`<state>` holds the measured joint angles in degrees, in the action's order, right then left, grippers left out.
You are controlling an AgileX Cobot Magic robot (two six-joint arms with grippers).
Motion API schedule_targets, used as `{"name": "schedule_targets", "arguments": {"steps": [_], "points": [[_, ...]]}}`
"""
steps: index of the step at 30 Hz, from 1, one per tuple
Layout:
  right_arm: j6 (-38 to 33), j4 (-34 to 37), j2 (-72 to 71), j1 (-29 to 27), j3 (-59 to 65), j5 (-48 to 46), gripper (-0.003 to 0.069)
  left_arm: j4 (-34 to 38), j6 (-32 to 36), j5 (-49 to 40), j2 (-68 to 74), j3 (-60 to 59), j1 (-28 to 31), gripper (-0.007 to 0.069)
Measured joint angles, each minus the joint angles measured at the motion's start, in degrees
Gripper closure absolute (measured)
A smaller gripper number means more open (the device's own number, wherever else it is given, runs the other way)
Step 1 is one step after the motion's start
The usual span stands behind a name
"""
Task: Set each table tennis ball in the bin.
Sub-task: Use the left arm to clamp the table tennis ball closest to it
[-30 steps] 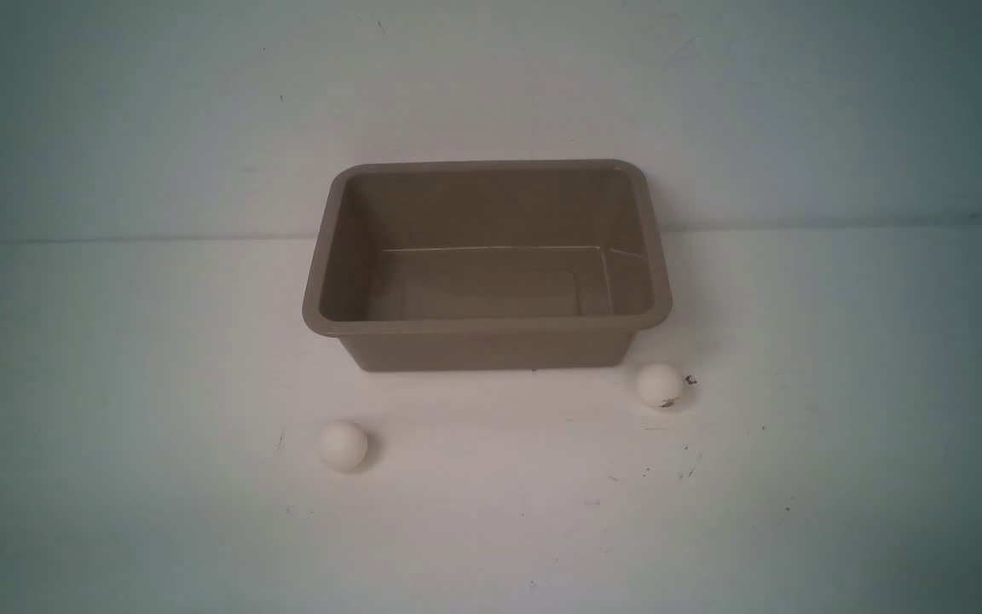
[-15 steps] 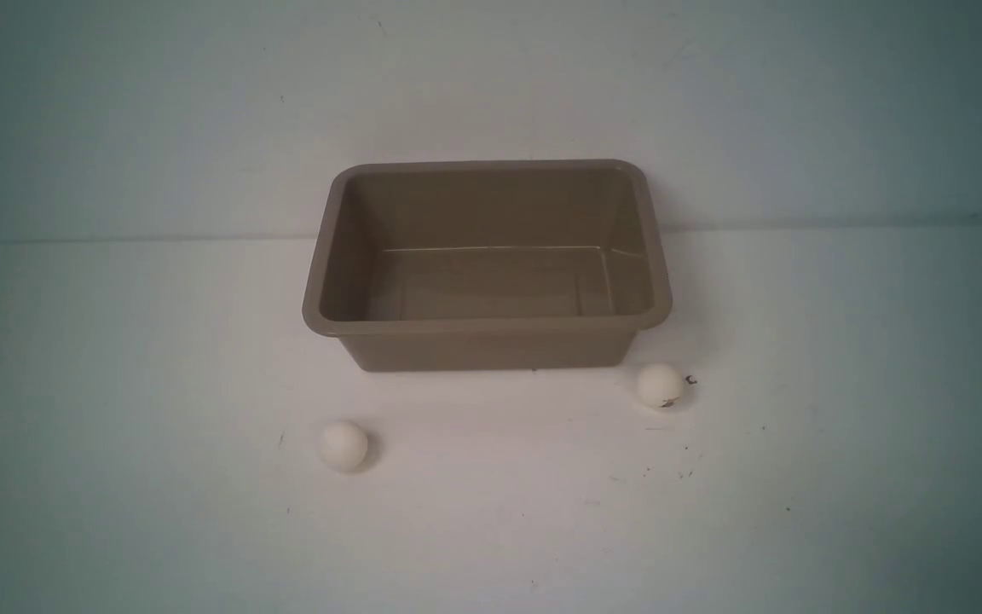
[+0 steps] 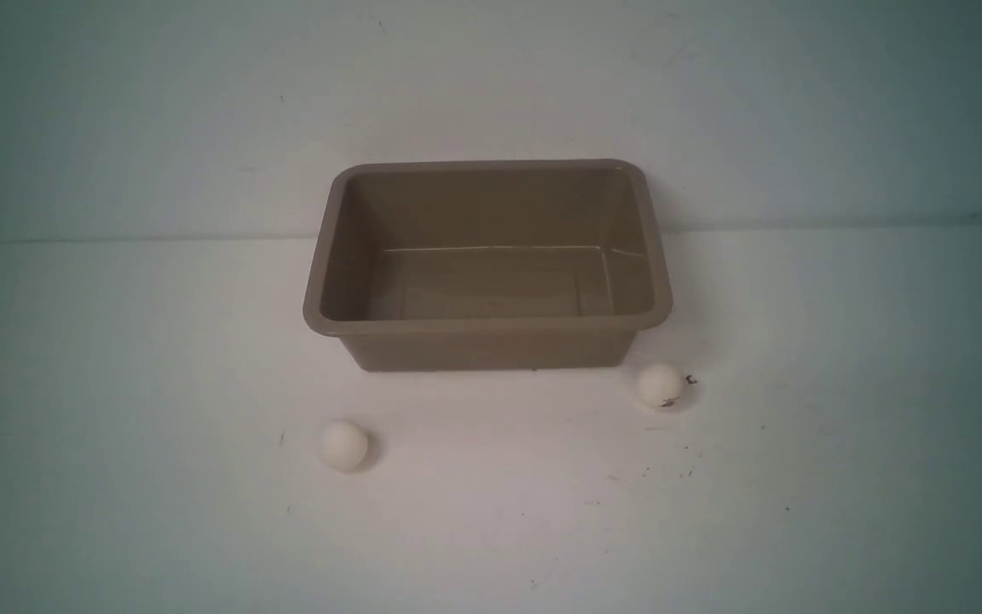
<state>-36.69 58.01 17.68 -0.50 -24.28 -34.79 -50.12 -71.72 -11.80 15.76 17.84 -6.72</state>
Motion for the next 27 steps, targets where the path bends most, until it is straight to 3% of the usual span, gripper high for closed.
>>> {"name": "schedule_targets", "arguments": {"steps": [3,6,10,13,16,21,23,25,27], "points": [[-0.5,-4.9,5.0,0.0,-4.5,-3.0,0.0669,-1.4,1.0,-0.1,7.9,3.8,-5.5,0.0628],[-1.5,-14.0,16.3,0.0,-13.4,-7.4,0.0669,-1.7,4.5,-1.8,18.5,7.0,-14.8,0.0628],[-2.4,-18.1,28.0,0.0,-22.4,-9.9,0.0669,1.6,13.0,-14.8,33.8,11.3,-29.9,0.0628],[-2.4,-18.7,34.6,0.0,-26.3,-11.8,0.0669,3.5,19.2,-24.4,42.8,14.6,-36.3,0.0628],[-3.1,-18.7,39.1,0.0,-28.2,-13.5,0.0669,4.5,24.8,-32.4,51.6,20.0,-39.2,0.0628],[-7.5,-15.6,45.7,0.0,-30.0,-15.7,0.0669,7.3,36.9,-34.7,56.6,26.0,-39.4,0.0628],[-10.3,-12.9,47.2,0.0,-30.1,-16.3,0.0669,10.9,46.2,-34.9,56.8,27.0,-39.4,0.0628],[-12.0,-11.2,47.7,0.0,-30.1,-16.4,0.0669,18.9,61.6,-35.9,56.8,27.3,-39.4,0.0628],[-13.9,-9.2,47.9,0.0,-30.1,-16.4,0.0669,25.8,72.7,-36.4,56.8,27.4,-39.4,0.0628]]}}
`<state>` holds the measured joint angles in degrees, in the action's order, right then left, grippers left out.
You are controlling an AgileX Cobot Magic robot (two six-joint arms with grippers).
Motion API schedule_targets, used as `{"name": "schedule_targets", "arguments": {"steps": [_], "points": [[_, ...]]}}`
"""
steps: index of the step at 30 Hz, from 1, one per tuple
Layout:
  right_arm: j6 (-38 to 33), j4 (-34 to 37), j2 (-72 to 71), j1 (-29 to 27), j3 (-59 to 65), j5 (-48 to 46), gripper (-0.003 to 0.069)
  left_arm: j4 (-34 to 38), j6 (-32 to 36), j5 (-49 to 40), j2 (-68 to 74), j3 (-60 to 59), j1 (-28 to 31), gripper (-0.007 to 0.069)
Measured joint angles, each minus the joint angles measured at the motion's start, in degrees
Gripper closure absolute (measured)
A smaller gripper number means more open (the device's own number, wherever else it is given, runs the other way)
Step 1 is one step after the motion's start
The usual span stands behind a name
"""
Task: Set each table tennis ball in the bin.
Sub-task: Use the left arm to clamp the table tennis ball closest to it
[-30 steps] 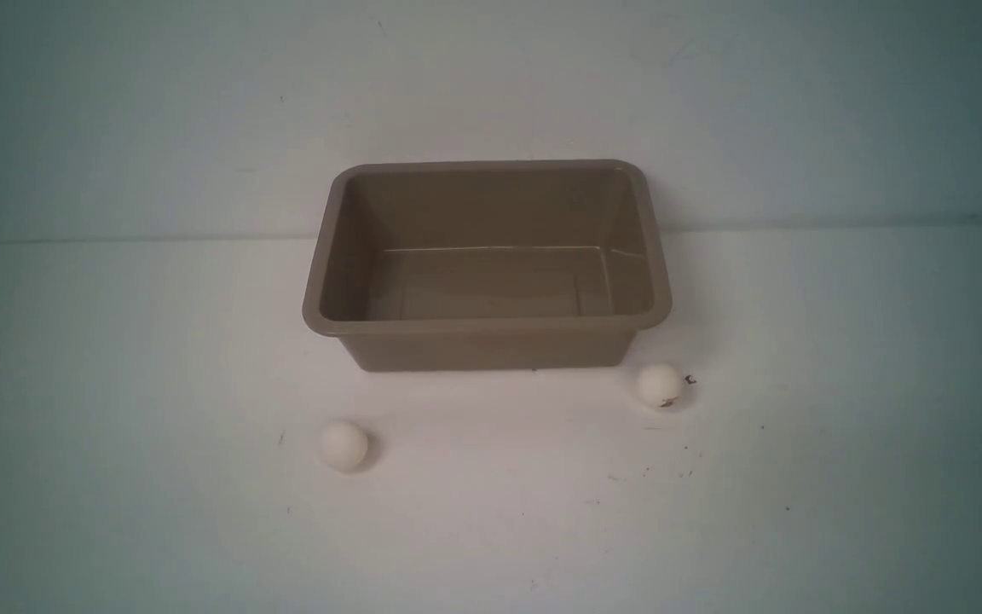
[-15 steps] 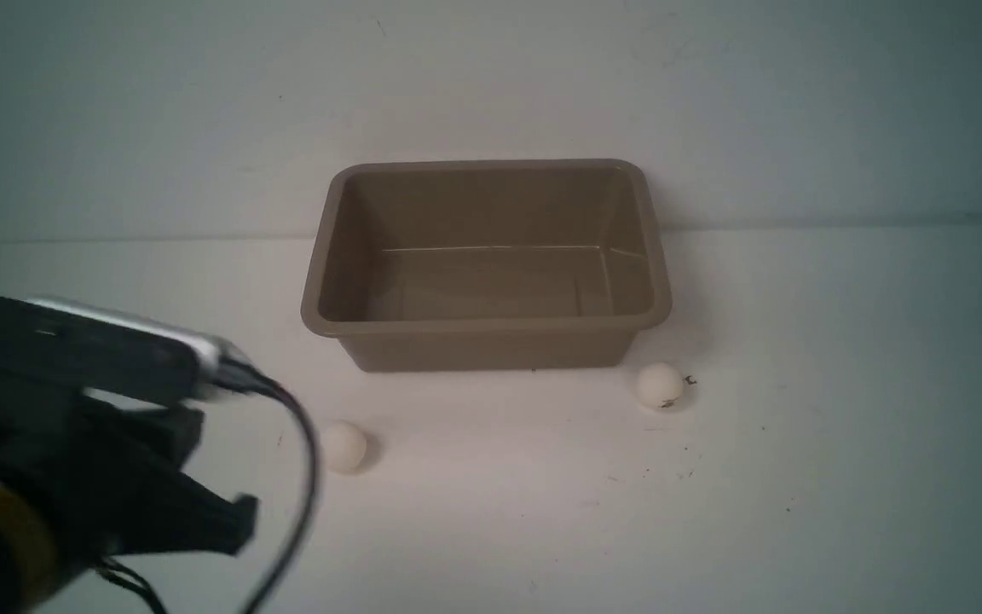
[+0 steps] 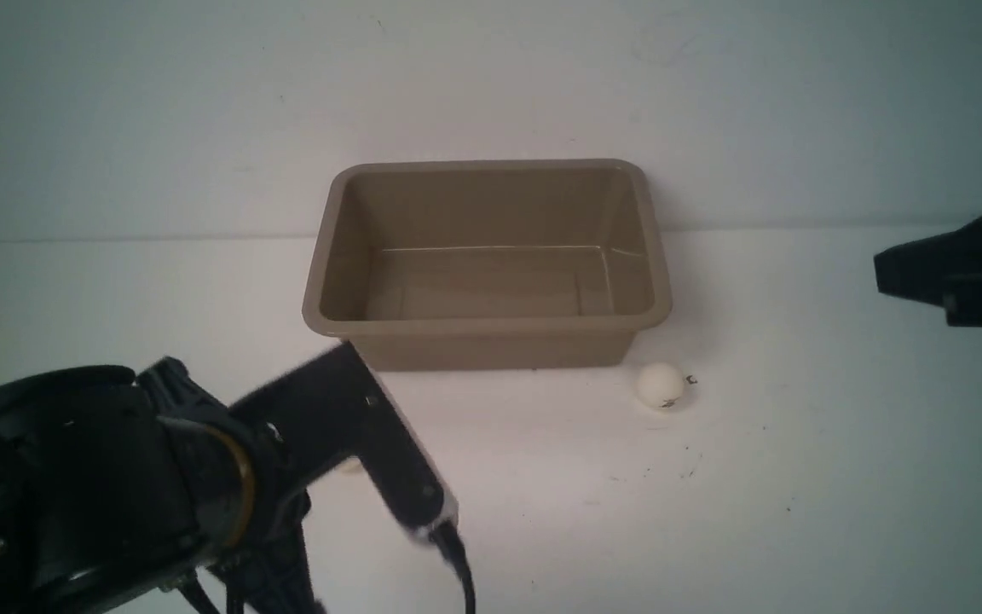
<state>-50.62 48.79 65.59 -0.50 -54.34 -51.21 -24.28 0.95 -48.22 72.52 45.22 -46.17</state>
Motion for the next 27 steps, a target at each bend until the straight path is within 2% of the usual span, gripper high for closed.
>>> {"name": "schedule_targets", "arguments": {"steps": [2,4,7,10,15,18,21,25,27], "points": [[-1.3,1.8,0.0,0.0,0.0,0.0,0.0669,7.7,10.4,0.5,0.0,0.0,0.0,0.0628],[-3.1,3.7,0.0,0.0,0.0,-0.3,0.0669,15.6,15.9,4.3,0.0,0.0,0.8,0.0628],[-3.8,4.4,0.4,0.0,0.0,-1.3,0.0669,22.2,11.9,15.6,0.0,0.0,5.3,0.0628],[-4.1,4.4,1.0,0.0,0.0,-2.3,0.0669,24.3,3.9,22.7,0.0,0.0,14.0,0.0628],[-4.3,4.9,1.1,0.0,0.0,-2.9,0.0669,24.0,1.1,23.8,0.7,0.0,26.7,0.0595],[-4.3,5.1,1.1,0.0,0.0,-2.8,0.0669,24.3,2.7,22.6,1.4,0.0,28.9,0.0547],[-4.3,5.3,1.1,0.0,0.0,-2.7,0.0669,27.6,6.4,21.4,2.6,0.0,28.9,0.045],[-4.1,5.3,1.1,0.0,0.0,-2.8,0.0669,32.1,10.4,21.8,5.4,0.0,28.2,0.0275],[-3.6,5.3,1.1,0.0,0.0,-3.2,0.0669,32.9,11.4,22.1,8.4,0.2,28.0,0.0162]]}}
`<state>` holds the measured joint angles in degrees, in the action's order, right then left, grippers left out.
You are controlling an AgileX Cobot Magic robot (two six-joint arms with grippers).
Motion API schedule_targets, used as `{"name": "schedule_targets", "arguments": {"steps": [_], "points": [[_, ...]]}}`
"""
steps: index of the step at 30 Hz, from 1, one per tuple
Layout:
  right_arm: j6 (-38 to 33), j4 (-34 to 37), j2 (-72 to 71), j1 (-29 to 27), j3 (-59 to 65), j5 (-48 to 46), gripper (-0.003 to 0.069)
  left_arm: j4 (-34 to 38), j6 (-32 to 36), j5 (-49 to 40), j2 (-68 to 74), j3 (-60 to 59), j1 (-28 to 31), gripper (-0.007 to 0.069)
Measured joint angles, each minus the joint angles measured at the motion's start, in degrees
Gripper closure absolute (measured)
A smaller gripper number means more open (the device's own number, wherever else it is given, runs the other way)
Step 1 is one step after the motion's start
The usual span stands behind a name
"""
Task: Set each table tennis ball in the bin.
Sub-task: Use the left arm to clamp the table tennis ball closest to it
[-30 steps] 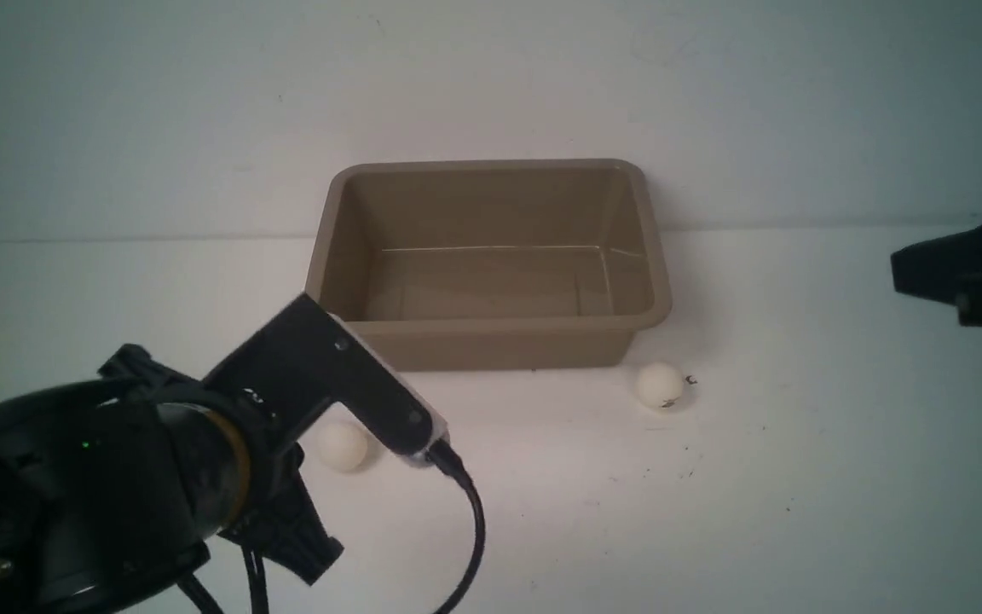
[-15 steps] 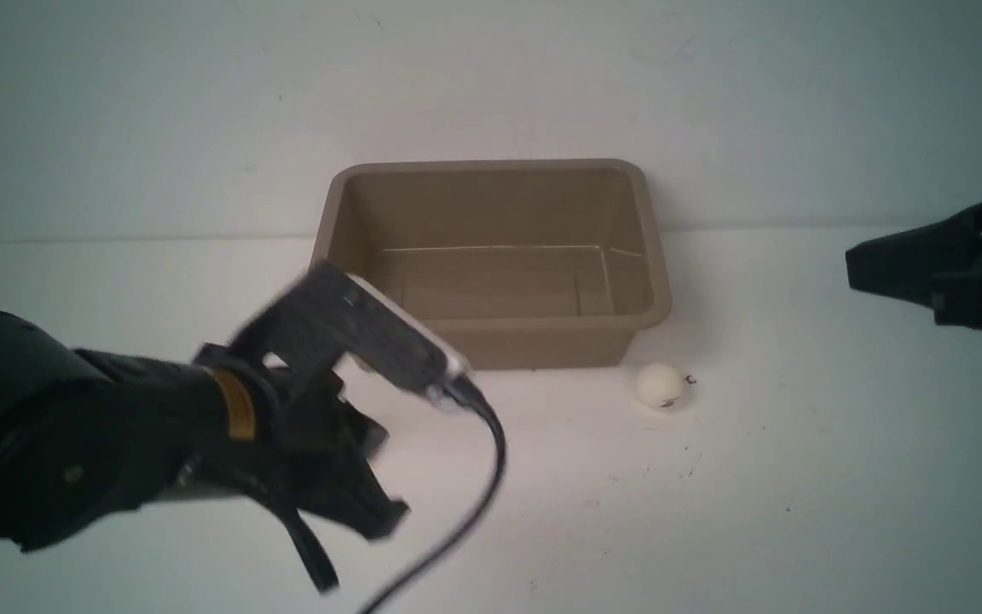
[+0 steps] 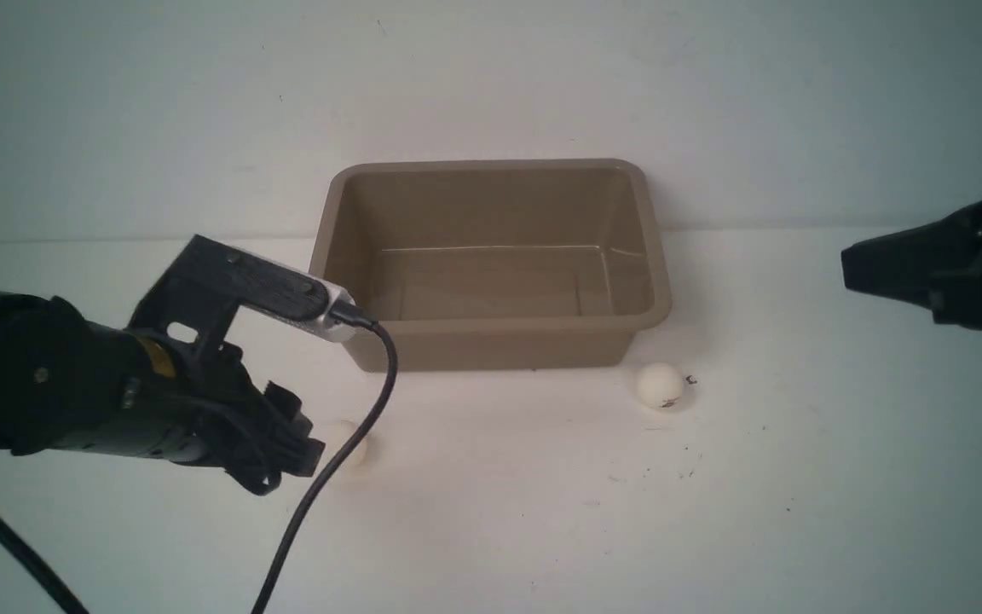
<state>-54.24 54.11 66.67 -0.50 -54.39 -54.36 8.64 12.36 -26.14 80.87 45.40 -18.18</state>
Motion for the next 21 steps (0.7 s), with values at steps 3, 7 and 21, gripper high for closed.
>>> {"name": "schedule_targets", "arguments": {"steps": [3,7,21], "points": [[0.5,0.0,0.0,0.0,0.0,-0.3,0.0669,0.2,0.2,0.1,3.1,0.8,-0.1,0.0085],[0.6,0.0,0.0,0.0,0.0,-0.8,0.0669,1.0,0.1,0.7,8.1,3.6,-0.1,0.0038],[0.7,1.3,0.0,0.0,0.0,-1.5,0.0669,7.0,7.3,0.9,17.2,10.4,-0.1,0.0037]]}}
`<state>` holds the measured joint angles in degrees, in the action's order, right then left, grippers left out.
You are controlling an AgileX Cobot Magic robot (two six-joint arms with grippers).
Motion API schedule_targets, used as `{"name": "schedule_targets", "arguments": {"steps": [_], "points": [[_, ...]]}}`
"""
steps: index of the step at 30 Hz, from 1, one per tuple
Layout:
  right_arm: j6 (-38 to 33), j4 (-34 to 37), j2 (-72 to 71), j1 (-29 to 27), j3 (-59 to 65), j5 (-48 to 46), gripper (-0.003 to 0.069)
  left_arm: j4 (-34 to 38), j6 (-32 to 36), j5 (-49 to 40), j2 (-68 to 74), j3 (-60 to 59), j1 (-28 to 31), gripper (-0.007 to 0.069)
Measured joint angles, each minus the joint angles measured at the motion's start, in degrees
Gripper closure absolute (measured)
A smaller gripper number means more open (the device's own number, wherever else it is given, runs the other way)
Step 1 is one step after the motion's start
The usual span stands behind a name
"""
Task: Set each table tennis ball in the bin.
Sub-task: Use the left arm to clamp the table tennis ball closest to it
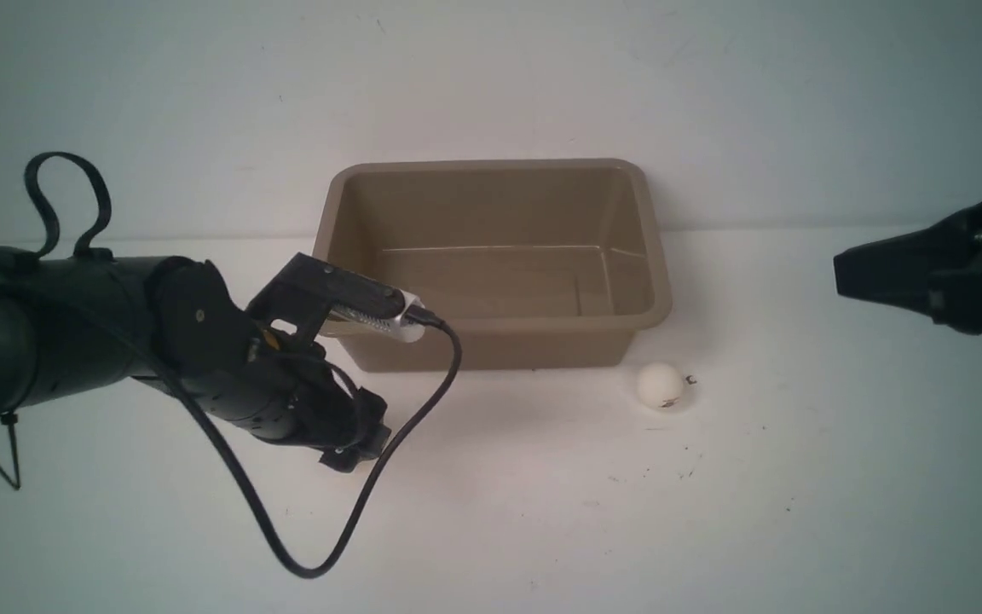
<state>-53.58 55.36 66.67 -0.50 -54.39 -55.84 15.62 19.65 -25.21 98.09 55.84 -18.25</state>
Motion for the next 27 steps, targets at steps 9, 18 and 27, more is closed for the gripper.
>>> {"name": "schedule_targets", "arguments": {"steps": [9,18,27], "points": [[0.0,0.1,0.0,0.0,0.0,-0.7,0.0669,0.4,1.0,0.5,4.4,1.0,0.0,0.0037],[0.0,0.2,0.0,0.0,0.0,-0.8,0.0669,0.4,1.1,3.4,8.3,1.5,0.0,0.0096],[0.0,0.2,0.0,0.0,0.0,-0.9,0.0669,0.4,1.0,-0.7,6.2,1.5,-1.2,0.0279]]}}
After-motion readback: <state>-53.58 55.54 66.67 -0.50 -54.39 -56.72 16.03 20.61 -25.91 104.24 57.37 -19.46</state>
